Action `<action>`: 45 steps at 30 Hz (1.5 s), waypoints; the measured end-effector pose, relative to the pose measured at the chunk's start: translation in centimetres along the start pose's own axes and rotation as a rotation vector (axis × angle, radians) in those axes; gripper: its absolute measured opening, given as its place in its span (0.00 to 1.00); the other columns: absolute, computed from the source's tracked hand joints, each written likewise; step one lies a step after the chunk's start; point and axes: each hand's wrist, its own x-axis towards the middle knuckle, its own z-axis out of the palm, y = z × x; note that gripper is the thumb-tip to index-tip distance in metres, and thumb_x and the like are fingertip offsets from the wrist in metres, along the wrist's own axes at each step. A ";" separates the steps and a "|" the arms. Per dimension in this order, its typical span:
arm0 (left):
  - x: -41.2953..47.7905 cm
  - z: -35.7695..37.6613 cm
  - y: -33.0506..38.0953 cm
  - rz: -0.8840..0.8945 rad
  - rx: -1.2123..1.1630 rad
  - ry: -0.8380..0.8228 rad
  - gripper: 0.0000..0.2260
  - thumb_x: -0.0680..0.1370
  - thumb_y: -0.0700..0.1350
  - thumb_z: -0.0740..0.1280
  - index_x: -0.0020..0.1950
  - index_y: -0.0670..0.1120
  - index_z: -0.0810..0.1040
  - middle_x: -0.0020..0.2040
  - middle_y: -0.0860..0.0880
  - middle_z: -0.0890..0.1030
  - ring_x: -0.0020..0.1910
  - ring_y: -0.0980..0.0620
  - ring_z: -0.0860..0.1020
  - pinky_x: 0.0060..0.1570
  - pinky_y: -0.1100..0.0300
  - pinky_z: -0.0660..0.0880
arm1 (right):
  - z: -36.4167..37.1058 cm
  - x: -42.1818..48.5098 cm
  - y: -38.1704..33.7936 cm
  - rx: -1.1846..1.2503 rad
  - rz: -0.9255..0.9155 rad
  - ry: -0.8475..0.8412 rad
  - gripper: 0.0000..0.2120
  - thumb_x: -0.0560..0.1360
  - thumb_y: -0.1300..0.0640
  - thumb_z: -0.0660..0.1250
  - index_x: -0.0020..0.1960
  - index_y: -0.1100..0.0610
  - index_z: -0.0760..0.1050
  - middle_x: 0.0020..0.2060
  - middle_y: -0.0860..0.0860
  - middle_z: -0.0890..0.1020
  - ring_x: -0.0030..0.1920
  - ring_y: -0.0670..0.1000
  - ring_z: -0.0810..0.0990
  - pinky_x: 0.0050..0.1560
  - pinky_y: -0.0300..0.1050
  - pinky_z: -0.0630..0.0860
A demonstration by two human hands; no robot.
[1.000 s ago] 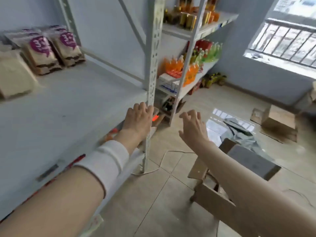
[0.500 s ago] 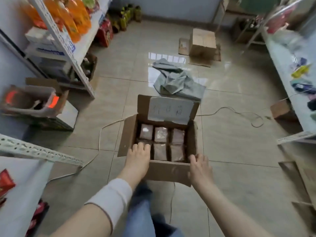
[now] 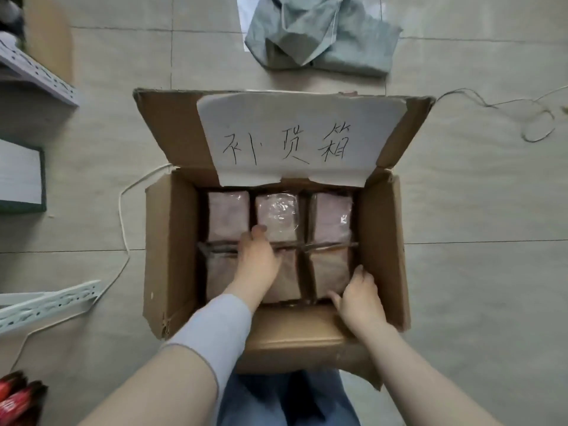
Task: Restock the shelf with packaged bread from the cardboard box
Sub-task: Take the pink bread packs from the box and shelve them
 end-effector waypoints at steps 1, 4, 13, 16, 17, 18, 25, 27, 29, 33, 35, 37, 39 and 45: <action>2.3 0.8 0.1 -0.024 -0.029 0.025 0.27 0.75 0.45 0.66 0.71 0.43 0.60 0.68 0.40 0.65 0.68 0.42 0.65 0.65 0.53 0.64 | 0.7 1.7 -0.2 0.010 0.019 -0.016 0.39 0.77 0.49 0.61 0.74 0.68 0.43 0.71 0.63 0.58 0.70 0.60 0.61 0.69 0.47 0.60; 7.3 3.3 0.4 -0.032 -0.009 0.083 0.31 0.77 0.48 0.63 0.74 0.40 0.52 0.71 0.40 0.61 0.71 0.42 0.59 0.68 0.56 0.57 | 2.4 4.6 -0.6 0.016 0.060 0.003 0.33 0.77 0.52 0.60 0.72 0.70 0.49 0.69 0.63 0.62 0.68 0.59 0.64 0.67 0.47 0.61; 8.8 3.2 1.2 -0.121 -0.306 0.332 0.34 0.71 0.44 0.72 0.71 0.38 0.58 0.68 0.39 0.69 0.67 0.40 0.67 0.65 0.54 0.64 | 1.6 4.1 0.3 0.209 0.144 0.103 0.32 0.70 0.56 0.71 0.68 0.60 0.58 0.57 0.61 0.77 0.59 0.61 0.75 0.55 0.51 0.71; 8.7 2.2 0.9 -0.072 -0.338 0.236 0.27 0.69 0.45 0.74 0.64 0.40 0.68 0.60 0.42 0.77 0.60 0.44 0.75 0.55 0.61 0.69 | 1.3 3.7 0.5 0.226 0.160 0.096 0.28 0.69 0.53 0.72 0.64 0.59 0.65 0.54 0.60 0.80 0.57 0.61 0.76 0.54 0.50 0.72; 8.4 1.9 0.8 -0.046 -0.364 0.203 0.25 0.69 0.45 0.74 0.62 0.41 0.70 0.57 0.43 0.78 0.57 0.46 0.76 0.51 0.63 0.69 | 1.1 3.4 0.5 0.239 0.153 0.098 0.26 0.69 0.52 0.73 0.62 0.59 0.68 0.53 0.59 0.80 0.56 0.60 0.76 0.54 0.50 0.73; 8.0 1.6 0.8 -0.018 -0.382 0.177 0.22 0.69 0.44 0.74 0.60 0.42 0.71 0.54 0.45 0.78 0.54 0.47 0.76 0.49 0.64 0.69 | 0.9 3.0 0.6 0.256 0.137 0.110 0.24 0.68 0.51 0.73 0.60 0.59 0.71 0.52 0.58 0.81 0.56 0.60 0.77 0.53 0.50 0.73; 0.4 -1.7 1.1 0.248 -0.436 0.181 0.14 0.70 0.41 0.72 0.52 0.44 0.72 0.52 0.43 0.77 0.53 0.47 0.76 0.53 0.53 0.74 | -1.5 -2.4 1.4 0.534 0.028 0.247 0.16 0.66 0.50 0.75 0.49 0.55 0.75 0.41 0.50 0.79 0.43 0.51 0.76 0.41 0.42 0.69; -2.6 -3.3 0.9 0.280 -0.492 0.229 0.15 0.70 0.41 0.73 0.52 0.43 0.72 0.50 0.45 0.79 0.50 0.50 0.77 0.52 0.58 0.75 | -2.5 -4.1 1.7 0.658 0.036 0.232 0.14 0.66 0.50 0.75 0.46 0.53 0.73 0.41 0.51 0.80 0.42 0.52 0.77 0.41 0.43 0.70; -6.1 -5.3 0.2 0.282 -0.558 0.291 0.13 0.69 0.43 0.74 0.48 0.48 0.72 0.45 0.53 0.79 0.45 0.59 0.77 0.47 0.70 0.74 | -3.6 -6.2 1.9 0.790 0.009 0.178 0.13 0.67 0.51 0.75 0.45 0.53 0.74 0.43 0.53 0.81 0.44 0.53 0.79 0.46 0.47 0.75; -14.9 -11.0 -1.7 0.262 -0.750 0.460 0.14 0.69 0.42 0.74 0.45 0.56 0.72 0.42 0.59 0.78 0.40 0.68 0.77 0.41 0.75 0.72 | -6.0 -12.7 1.2 0.978 -0.165 -0.007 0.11 0.68 0.56 0.74 0.47 0.51 0.75 0.48 0.56 0.83 0.49 0.56 0.82 0.54 0.55 0.78; -20.5 -14.4 -3.2 0.261 -0.858 0.576 0.13 0.70 0.41 0.73 0.46 0.55 0.73 0.44 0.57 0.78 0.40 0.69 0.77 0.41 0.74 0.73 | -7.5 -17.1 -0.2 0.961 -0.283 -0.089 0.12 0.67 0.56 0.74 0.48 0.49 0.75 0.48 0.54 0.83 0.49 0.54 0.83 0.54 0.55 0.78; -26.5 -17.9 -5.4 0.263 -0.917 0.691 0.11 0.71 0.42 0.72 0.46 0.54 0.73 0.45 0.55 0.78 0.42 0.67 0.77 0.41 0.74 0.73 | -8.9 -21.8 -2.3 0.930 -0.401 -0.160 0.14 0.65 0.55 0.74 0.49 0.48 0.75 0.47 0.51 0.83 0.48 0.53 0.83 0.53 0.52 0.79; -32.9 -21.4 -8.1 0.254 -0.941 0.811 0.10 0.71 0.43 0.71 0.47 0.53 0.72 0.45 0.54 0.78 0.42 0.64 0.77 0.42 0.73 0.73 | -9.8 -27.0 -4.8 0.891 -0.519 -0.226 0.16 0.64 0.55 0.74 0.50 0.49 0.76 0.46 0.50 0.84 0.47 0.51 0.84 0.51 0.50 0.80; -53.5 -29.2 -19.7 0.163 -0.882 1.281 0.08 0.73 0.43 0.70 0.44 0.52 0.72 0.40 0.55 0.76 0.38 0.63 0.74 0.44 0.68 0.71 | -7.2 -44.0 -14.4 0.741 -0.884 -0.371 0.11 0.68 0.59 0.73 0.49 0.59 0.79 0.42 0.54 0.85 0.39 0.49 0.85 0.38 0.38 0.81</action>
